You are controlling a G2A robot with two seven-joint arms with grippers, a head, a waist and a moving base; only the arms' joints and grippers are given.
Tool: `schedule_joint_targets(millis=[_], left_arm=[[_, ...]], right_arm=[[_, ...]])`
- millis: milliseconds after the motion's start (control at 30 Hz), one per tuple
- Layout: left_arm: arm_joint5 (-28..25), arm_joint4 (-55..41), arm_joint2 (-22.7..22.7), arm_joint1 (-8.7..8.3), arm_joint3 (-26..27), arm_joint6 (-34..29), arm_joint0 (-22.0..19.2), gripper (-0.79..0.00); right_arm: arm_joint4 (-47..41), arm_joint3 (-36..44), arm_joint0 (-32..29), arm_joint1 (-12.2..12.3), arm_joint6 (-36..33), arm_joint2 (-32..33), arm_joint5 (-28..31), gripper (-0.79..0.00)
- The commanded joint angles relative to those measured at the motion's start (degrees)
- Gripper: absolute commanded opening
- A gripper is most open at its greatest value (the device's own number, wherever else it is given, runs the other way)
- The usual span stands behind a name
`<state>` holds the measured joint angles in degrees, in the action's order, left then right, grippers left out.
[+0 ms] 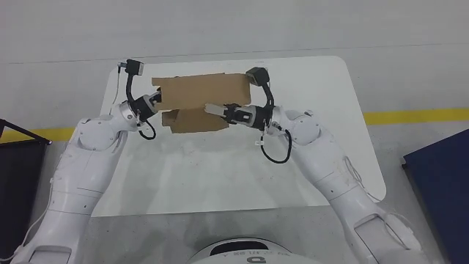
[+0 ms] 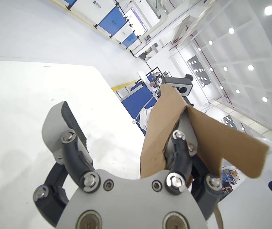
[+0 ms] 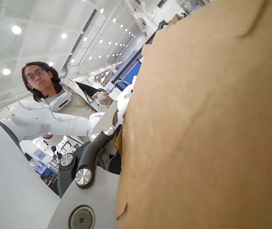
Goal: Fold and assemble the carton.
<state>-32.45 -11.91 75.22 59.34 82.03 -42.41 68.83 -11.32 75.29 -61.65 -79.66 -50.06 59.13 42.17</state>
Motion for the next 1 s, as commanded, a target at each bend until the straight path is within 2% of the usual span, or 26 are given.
schedule_joint_targets(millis=[0,100,167,200,233,267,300,467,500,533,567,733,867,967], left_arm=[[0.0,-0.4,0.1,0.00,-0.1,0.0,0.1,0.000],[-0.2,-0.9,0.3,-0.01,-0.2,-0.1,0.2,0.000],[-0.3,-1.1,0.4,-0.01,-0.3,-0.2,0.3,0.000],[-0.4,-1.2,0.4,-0.01,-0.2,-0.2,0.3,0.000],[-0.5,-1.3,0.4,-0.01,-0.2,-0.5,0.3,0.000],[-0.6,-1.4,0.4,-0.02,-0.2,-0.6,0.4,0.000],[-0.6,-1.5,0.4,-0.02,-0.2,-0.7,0.4,0.000],[-0.6,-2.5,0.7,-0.01,-0.6,-0.7,0.6,0.000],[-0.5,-2.5,0.7,-0.01,-0.5,-0.7,0.7,0.000],[-0.5,-2.5,0.7,-0.02,-0.5,-0.8,0.7,0.000],[-0.5,-2.6,0.8,-0.01,-0.5,-0.7,0.7,0.000],[-0.5,-2.6,0.9,-0.03,-0.9,-0.8,0.9,0.000],[-0.9,-2.7,1.5,-0.11,-1.7,-0.9,1.1,0.000],[-1.5,-3.1,2.4,-0.27,-2.5,-1.0,1.6,0.000]], right_arm=[[-0.4,-0.1,0.2,0.1,-1.2,-0.3,0.3,-0.462],[-0.2,-0.2,0.4,0.3,-2.7,-0.7,0.9,-0.431],[-0.1,-0.2,0.5,0.5,-2.8,-0.7,1.1,-0.465],[0.1,-0.3,0.5,0.5,-2.7,-0.7,1.2,-0.529],[0.5,-0.2,0.6,0.6,-2.6,-0.7,1.3,-0.656],[0.8,-0.2,0.5,0.7,-2.6,-0.8,1.4,-0.723],[1.1,-0.1,0.5,0.7,-2.6,-0.8,1.4,-0.736],[3.6,0.5,0.6,1.0,-3.2,-1.6,1.2,-0.690],[4.0,0.7,0.6,1.1,-3.1,-1.8,1.2,-0.708],[4.2,0.8,0.6,1.1,-2.8,-1.9,1.3,-0.773],[4.3,0.9,0.6,1.1,-2.7,-2.0,1.5,-0.785],[3.1,1.7,0.1,1.5,-1.5,-1.8,4.0,-0.785],[-1.3,2.2,-1.0,1.7,0.5,-0.9,6.7,-0.785],[-8.9,1.7,-1.7,1.9,1.1,-0.4,8.7,-0.785]])
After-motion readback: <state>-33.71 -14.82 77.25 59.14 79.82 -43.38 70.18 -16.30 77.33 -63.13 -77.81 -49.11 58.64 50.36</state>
